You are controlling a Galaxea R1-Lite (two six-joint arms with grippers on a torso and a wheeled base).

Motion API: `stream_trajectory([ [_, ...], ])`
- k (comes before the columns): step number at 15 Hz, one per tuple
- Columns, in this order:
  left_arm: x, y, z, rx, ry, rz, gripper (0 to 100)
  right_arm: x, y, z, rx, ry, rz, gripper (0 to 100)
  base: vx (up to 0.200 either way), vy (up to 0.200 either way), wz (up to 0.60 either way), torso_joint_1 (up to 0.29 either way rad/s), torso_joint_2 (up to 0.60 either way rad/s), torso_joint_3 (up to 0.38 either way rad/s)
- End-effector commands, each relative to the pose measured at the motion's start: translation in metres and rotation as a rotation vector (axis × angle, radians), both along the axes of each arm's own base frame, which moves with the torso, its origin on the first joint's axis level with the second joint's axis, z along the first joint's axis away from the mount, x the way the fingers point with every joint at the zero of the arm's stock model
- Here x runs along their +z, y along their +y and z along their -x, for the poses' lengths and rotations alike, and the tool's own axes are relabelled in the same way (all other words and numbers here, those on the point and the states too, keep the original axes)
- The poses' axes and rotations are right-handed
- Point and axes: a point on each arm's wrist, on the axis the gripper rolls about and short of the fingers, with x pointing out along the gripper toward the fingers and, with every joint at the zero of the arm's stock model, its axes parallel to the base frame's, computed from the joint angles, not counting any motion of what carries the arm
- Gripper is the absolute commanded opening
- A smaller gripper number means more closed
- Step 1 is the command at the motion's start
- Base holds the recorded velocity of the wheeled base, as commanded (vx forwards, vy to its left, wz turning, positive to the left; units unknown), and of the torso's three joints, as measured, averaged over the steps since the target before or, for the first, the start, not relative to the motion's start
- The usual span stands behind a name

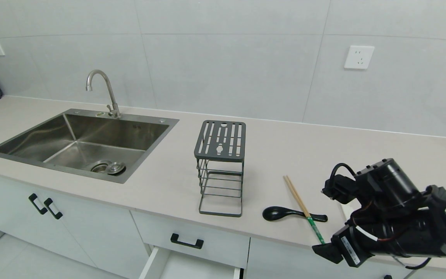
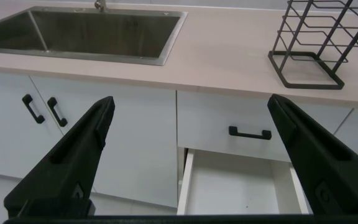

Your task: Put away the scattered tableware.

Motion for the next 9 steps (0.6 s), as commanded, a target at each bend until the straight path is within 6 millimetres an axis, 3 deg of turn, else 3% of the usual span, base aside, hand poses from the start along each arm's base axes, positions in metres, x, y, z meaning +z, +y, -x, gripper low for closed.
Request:
stream_trajectory([
  [1,0.0,0.0,0.0,-0.001,0.001,0.0,100,-0.012,0.006,-0.008,0.003,0.022,0.016,100,0.0,0.0,0.0,0.0,0.0,0.0],
  [9,0.0,0.0,0.0,0.0,0.001,0.0,100,-0.029,0.016,-0.023,0.004,0.061,0.046,100,0.0,0.0,0.0,0.0,0.0,0.0],
])
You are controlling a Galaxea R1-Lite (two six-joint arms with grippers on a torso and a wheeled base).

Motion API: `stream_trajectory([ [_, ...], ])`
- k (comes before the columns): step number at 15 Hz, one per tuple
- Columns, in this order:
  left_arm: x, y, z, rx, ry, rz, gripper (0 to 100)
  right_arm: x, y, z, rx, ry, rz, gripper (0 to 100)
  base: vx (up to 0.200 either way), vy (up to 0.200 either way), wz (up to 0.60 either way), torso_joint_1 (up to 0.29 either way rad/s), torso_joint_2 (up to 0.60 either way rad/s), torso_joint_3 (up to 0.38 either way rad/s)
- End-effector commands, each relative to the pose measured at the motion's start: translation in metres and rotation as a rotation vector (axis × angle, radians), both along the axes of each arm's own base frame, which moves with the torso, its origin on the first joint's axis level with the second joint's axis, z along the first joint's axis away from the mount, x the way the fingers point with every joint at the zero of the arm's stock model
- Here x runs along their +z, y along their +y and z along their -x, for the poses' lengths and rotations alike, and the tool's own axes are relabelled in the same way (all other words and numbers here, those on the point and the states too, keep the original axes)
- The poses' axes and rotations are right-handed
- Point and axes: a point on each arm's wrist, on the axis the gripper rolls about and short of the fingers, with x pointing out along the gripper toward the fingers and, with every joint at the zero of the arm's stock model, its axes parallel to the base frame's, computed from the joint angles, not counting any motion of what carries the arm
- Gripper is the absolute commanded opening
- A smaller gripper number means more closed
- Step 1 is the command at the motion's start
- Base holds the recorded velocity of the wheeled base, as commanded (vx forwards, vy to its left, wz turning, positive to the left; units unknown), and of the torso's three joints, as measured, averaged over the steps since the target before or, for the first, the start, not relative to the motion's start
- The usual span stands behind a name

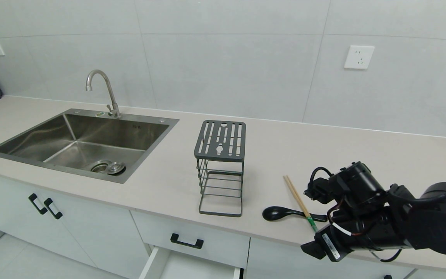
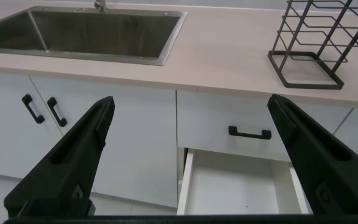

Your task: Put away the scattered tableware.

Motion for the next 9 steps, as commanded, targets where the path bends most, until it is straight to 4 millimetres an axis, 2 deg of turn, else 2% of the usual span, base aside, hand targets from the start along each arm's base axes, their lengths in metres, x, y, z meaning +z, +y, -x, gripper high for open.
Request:
stream_trajectory([
  [1,0.0,0.0,0.0,0.0,0.001,0.0,100,-0.006,0.001,-0.001,0.002,0.019,0.012,100,0.0,0.0,0.0,0.0,0.0,0.0],
  [4,0.0,0.0,0.0,0.0,0.001,0.0,100,-0.016,0.011,-0.009,0.004,0.024,0.057,100,0.0,0.0,0.0,0.0,0.0,0.0],
  [9,0.0,0.0,0.0,0.0,0.001,0.0,100,-0.021,0.021,-0.017,0.008,0.019,0.07,100,0.0,0.0,0.0,0.0,0.0,0.0],
])
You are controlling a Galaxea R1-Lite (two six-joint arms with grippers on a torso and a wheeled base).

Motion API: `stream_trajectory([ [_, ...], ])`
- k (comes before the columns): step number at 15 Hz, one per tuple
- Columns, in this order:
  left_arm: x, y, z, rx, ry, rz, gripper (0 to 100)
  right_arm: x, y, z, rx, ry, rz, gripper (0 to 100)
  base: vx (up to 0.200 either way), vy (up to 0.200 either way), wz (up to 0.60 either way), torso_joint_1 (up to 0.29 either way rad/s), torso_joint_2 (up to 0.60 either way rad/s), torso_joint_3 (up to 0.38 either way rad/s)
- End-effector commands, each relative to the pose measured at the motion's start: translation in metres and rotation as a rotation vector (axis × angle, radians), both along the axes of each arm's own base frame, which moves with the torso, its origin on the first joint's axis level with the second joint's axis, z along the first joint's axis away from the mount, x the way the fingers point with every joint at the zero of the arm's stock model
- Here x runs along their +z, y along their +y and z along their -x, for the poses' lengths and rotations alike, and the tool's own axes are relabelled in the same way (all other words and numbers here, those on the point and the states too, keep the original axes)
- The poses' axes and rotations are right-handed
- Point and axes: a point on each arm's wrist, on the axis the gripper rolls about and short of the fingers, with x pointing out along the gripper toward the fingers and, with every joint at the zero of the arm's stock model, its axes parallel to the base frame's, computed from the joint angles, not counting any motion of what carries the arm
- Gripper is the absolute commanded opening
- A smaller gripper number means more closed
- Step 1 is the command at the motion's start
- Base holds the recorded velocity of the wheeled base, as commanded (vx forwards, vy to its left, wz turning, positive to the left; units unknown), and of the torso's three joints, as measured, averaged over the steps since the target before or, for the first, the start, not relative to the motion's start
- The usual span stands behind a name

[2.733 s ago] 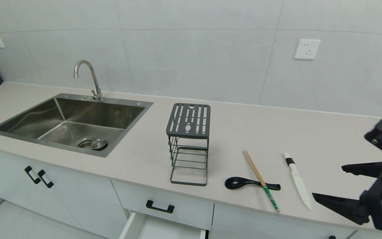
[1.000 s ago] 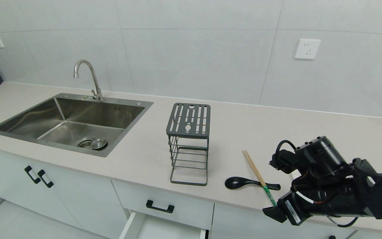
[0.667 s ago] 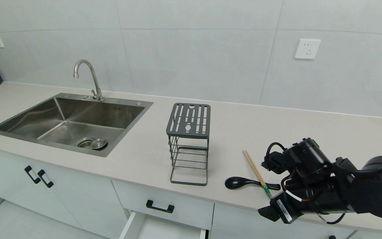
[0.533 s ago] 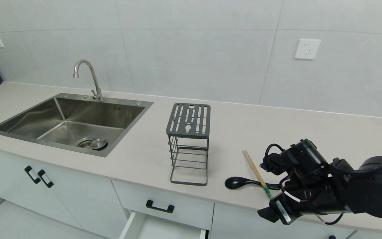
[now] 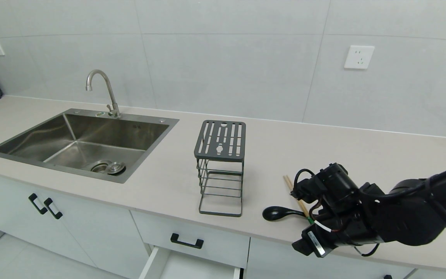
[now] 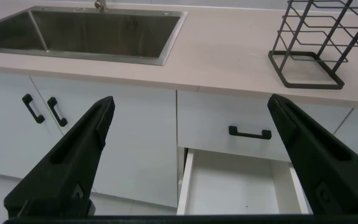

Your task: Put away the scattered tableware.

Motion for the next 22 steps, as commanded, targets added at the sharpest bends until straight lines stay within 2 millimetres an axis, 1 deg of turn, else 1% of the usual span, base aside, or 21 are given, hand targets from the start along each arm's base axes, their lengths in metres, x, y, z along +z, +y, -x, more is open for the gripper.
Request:
stream_trajectory([
  [1,0.0,0.0,0.0,0.0,0.001,0.0,100,-0.004,0.003,0.0,0.005,0.008,0.012,0,0.0,0.0,0.0,0.0,0.0,0.0],
  [7,0.0,0.0,0.0,0.0,0.001,0.0,100,-0.011,0.003,-0.002,-0.015,0.03,0.022,0,0.0,0.0,0.0,0.0,0.0,0.0],
  [9,0.0,0.0,0.0,0.0,0.001,0.0,100,-0.014,0.002,-0.005,-0.048,0.027,0.032,0,0.0,0.0,0.0,0.0,0.0,0.0],
  [10,0.0,0.0,0.0,0.0,0.001,0.0,100,-0.014,0.0,-0.01,-0.066,0.018,0.032,0,0.0,0.0,0.0,0.0,0.0,0.0],
  [13,0.0,0.0,0.0,0.0,0.001,0.0,100,-0.007,-0.003,-0.017,-0.092,-0.009,0.015,0,0.0,0.0,0.0,0.0,0.0,0.0],
  [17,0.0,0.0,0.0,0.0,0.001,0.0,100,0.014,-0.007,-0.01,-0.095,-0.071,-0.012,0,0.0,0.0,0.0,0.0,0.0,0.0],
  [19,0.0,0.0,0.0,-0.001,0.001,0.0,100,0.025,-0.01,-0.002,-0.086,-0.097,-0.028,0,0.0,0.0,0.0,0.0,0.0,0.0],
  [21,0.0,0.0,0.0,0.0,0.001,0.0,100,0.03,-0.015,0.006,-0.082,-0.105,-0.033,0,0.0,0.0,0.0,0.0,0.0,0.0],
  [22,0.0,0.0,0.0,0.0,0.001,0.0,100,0.038,-0.02,0.014,-0.075,-0.129,-0.045,0,0.0,0.0,0.0,0.0,0.0,0.0],
])
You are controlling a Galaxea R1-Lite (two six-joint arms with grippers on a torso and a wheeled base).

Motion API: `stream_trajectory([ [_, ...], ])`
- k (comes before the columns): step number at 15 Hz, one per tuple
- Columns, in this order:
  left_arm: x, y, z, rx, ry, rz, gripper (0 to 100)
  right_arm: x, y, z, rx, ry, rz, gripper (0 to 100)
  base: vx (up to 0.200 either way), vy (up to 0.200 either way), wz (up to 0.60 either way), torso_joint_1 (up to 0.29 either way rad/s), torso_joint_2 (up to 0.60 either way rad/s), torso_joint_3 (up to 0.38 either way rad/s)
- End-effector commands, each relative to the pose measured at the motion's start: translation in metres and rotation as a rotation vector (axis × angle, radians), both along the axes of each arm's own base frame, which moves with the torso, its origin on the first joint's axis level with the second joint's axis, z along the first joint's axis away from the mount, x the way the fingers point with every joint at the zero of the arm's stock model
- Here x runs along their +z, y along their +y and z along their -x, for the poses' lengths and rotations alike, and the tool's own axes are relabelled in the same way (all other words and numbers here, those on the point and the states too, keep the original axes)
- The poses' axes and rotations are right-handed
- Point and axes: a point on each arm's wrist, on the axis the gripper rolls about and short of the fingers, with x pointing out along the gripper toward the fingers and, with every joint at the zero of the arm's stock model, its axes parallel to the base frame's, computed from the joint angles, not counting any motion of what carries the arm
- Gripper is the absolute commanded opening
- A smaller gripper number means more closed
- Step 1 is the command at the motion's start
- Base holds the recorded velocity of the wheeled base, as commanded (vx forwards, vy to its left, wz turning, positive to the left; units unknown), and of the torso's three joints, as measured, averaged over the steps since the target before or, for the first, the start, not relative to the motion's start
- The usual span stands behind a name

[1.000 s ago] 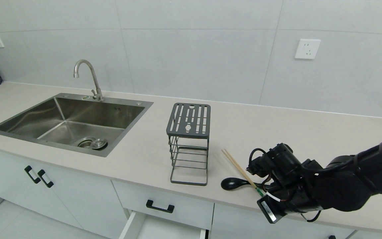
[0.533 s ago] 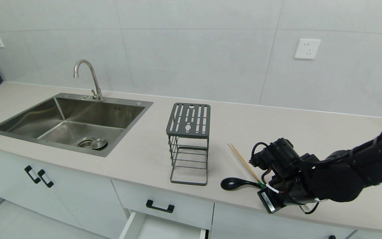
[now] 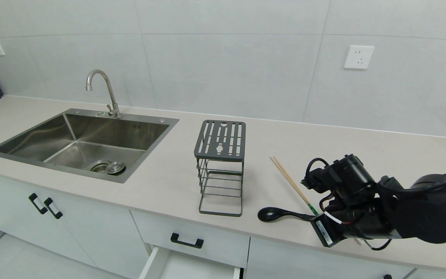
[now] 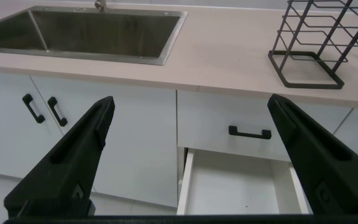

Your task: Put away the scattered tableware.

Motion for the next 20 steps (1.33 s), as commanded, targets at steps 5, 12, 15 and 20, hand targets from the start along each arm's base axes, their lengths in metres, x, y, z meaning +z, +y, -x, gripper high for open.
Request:
stream_trajectory([
  [5,0.0,0.0,0.0,0.0,0.001,0.0,100,0.037,-0.023,0.039,0.056,-0.094,-0.109,0,0.0,0.0,0.0,0.0,0.0,0.0],
  [12,0.0,0.0,0.0,0.0,0.001,0.0,100,0.059,-0.017,0.049,0.184,-0.166,-0.201,0,0.0,0.0,0.0,0.0,0.0,0.0],
  [15,0.0,0.0,0.0,0.0,0.001,0.0,100,0.072,-0.015,0.056,0.382,-0.182,-0.343,0,0.0,0.0,0.0,0.0,0.0,0.0],
  [20,0.0,0.0,0.0,0.0,0.001,0.0,100,0.074,-0.005,0.058,0.596,-0.192,-0.38,0,0.0,0.0,0.0,0.0,0.0,0.0],
])
